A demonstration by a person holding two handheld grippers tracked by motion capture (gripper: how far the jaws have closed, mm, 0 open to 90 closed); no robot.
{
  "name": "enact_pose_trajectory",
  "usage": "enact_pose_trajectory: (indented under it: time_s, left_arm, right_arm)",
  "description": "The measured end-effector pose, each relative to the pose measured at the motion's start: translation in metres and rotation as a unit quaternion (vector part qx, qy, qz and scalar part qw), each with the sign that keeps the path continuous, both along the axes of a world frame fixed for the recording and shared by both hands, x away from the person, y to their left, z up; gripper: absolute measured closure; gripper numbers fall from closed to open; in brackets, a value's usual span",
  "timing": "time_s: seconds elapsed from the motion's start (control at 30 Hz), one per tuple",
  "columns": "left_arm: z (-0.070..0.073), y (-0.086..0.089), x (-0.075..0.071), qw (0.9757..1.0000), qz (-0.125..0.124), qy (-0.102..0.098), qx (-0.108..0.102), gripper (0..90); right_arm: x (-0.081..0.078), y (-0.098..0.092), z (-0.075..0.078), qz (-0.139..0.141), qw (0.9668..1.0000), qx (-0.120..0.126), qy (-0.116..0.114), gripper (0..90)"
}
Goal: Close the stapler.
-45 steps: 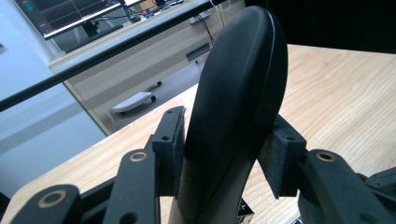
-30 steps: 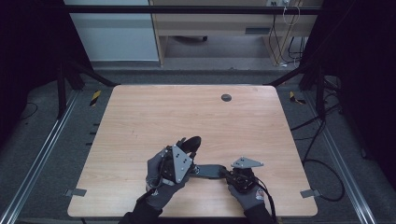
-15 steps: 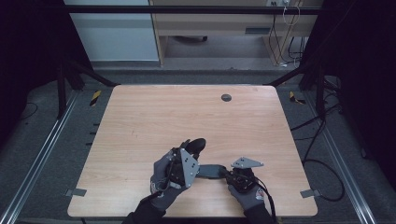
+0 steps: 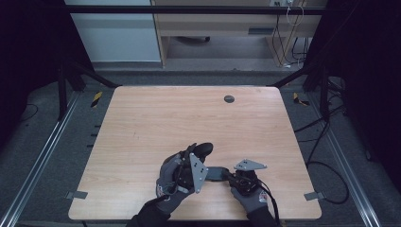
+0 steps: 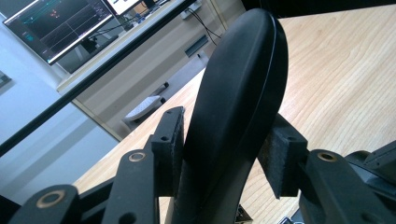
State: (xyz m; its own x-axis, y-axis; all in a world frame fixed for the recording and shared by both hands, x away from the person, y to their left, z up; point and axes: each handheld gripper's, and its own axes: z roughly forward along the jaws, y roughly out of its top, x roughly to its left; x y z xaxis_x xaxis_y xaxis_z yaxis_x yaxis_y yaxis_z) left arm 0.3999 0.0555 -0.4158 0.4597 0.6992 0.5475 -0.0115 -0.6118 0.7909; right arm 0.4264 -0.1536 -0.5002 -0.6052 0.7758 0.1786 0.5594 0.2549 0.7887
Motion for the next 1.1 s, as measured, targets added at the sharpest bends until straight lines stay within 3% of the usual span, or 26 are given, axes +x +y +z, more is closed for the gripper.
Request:
enact_pose_trajectory:
  time_s: [0.5,0.83,1.1]
  left_arm:
    - [-0.014,-0.016,0.001,0.999,-0.014,0.003,0.042,51.5]
    - [-0.026,-0.027,0.001,0.9965,-0.026,0.001,0.08,50.1]
    - [-0.033,-0.032,0.001,0.9953,-0.035,0.013,0.089,48.5]
  right_arm:
    - [0.0,0.0,0.0,0.0,1.0,0.002,0.0,90.0]
    - [0.0,0.0,0.0,0.001,1.0,0.001,-0.001,90.0]
    - [0.0,-0.001,-0.001,0.0,1.0,0.003,-0.002,90.0]
